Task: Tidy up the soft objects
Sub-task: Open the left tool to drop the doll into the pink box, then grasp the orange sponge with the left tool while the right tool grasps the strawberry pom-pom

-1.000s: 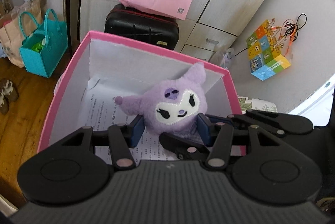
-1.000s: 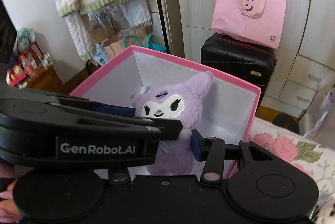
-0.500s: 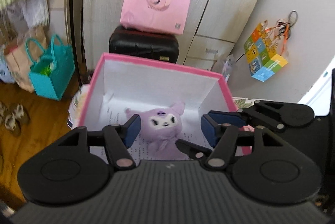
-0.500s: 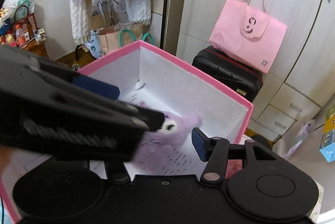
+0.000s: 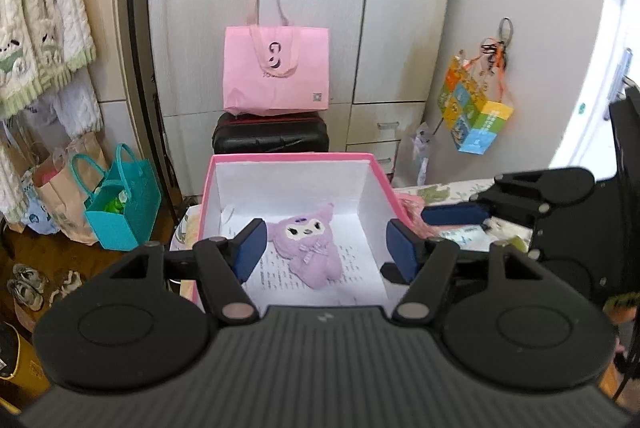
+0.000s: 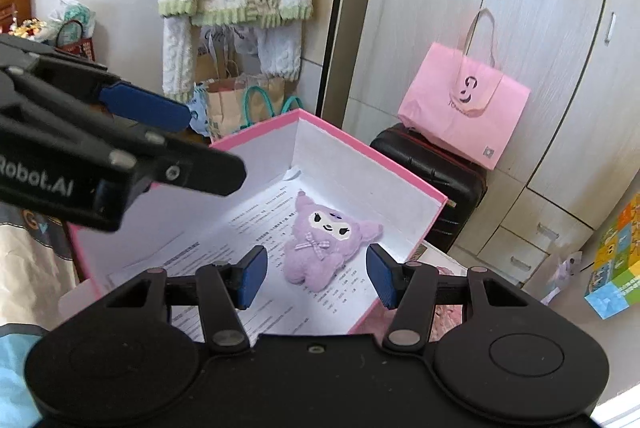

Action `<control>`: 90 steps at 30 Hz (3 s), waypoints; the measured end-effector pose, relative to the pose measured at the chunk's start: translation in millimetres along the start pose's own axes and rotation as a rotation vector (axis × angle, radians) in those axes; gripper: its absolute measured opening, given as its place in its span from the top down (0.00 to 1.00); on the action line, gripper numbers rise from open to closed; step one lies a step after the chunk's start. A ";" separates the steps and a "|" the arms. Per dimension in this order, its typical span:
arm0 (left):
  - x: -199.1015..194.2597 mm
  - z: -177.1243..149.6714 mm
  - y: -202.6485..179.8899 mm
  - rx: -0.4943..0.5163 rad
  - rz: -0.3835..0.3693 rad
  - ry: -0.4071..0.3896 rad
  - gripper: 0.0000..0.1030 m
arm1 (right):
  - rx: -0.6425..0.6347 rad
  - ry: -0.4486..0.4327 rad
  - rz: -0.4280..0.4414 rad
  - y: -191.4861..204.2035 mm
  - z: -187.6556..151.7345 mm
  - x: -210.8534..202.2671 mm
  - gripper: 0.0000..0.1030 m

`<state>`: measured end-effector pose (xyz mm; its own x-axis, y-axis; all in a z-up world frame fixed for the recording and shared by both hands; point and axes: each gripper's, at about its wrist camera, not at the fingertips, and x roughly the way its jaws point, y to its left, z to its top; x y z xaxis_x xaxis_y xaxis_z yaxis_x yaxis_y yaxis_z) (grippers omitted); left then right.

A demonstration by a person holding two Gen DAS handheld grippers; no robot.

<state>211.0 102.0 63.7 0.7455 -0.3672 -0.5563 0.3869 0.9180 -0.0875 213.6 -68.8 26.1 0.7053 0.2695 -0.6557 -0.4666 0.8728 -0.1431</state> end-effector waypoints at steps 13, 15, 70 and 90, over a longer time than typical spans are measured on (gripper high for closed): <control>-59.2 -22.1 -55.0 0.148 -0.081 -0.013 0.25 | 0.063 -0.104 0.050 -14.8 -40.1 -104.1 0.35; -59.6 -28.7 -65.6 0.177 -0.107 0.003 0.22 | 0.086 -0.116 0.047 -21.3 -49.2 -119.2 0.34; 113.9 -164.0 -220.4 0.195 0.374 -0.129 0.43 | 0.268 -0.225 -0.177 -112.9 -269.5 -57.3 0.22; 128.7 -165.1 -210.6 0.145 0.386 -0.096 0.58 | 0.305 -0.205 -0.206 -105.8 -274.9 -36.8 0.50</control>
<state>135.8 -113.8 -125.8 0.8952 -0.0193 -0.4453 0.1368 0.9627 0.2333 90.3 -282.9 -138.3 0.8734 0.1250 -0.4706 -0.1470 0.9891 -0.0100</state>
